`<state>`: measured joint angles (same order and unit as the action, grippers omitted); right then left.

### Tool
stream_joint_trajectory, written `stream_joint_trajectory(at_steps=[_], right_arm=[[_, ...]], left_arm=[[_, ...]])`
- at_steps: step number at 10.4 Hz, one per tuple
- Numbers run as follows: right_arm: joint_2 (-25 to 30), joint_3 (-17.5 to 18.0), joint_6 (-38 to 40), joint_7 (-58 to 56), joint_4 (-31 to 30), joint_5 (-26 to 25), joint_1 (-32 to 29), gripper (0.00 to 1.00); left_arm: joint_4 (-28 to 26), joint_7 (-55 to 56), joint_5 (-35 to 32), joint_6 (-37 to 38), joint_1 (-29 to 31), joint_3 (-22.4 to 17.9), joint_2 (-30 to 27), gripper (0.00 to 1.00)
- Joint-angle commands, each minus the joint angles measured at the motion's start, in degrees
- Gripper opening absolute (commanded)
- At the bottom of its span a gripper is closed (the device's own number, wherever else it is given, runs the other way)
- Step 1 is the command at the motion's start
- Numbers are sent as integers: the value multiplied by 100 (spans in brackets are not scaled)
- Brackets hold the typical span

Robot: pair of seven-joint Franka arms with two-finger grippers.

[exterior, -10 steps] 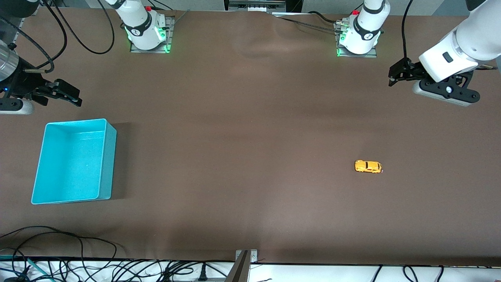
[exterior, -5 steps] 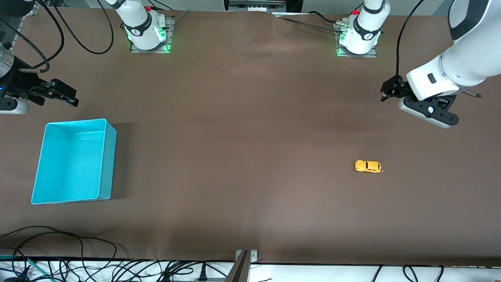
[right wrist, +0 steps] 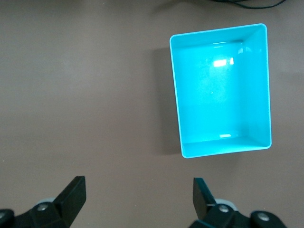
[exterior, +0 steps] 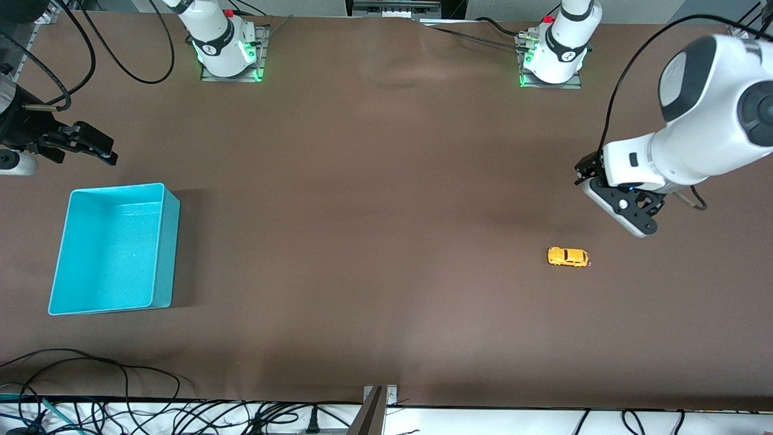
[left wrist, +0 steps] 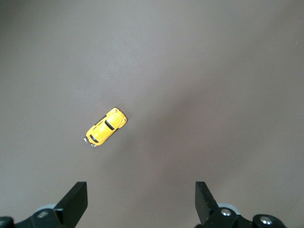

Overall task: Wind up and store yellow beetle car
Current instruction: 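Lower the left gripper onto the yellow car and close on it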

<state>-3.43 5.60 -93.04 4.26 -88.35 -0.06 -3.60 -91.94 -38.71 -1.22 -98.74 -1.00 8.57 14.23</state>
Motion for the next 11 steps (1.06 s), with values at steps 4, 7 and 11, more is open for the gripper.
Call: stream_joint_trajectory(at_steps=[4, 7, 11], right_arm=[[-105, -32, -259, 58, 108, -2, -62, 100], [-97, -67, -276, 58, 108, 6, -71, 100], [-97, -68, -276, 58, 116, -2, -80, 100]], left_arm=[[-87, -2453, -203, -1321, 363, -5, 1238, 100], [-245, -3518, -570, -2296, 531, -5, 1757, 100], [-1236, -3767, -1266, -3746, 522, -5, 1916, 100]])
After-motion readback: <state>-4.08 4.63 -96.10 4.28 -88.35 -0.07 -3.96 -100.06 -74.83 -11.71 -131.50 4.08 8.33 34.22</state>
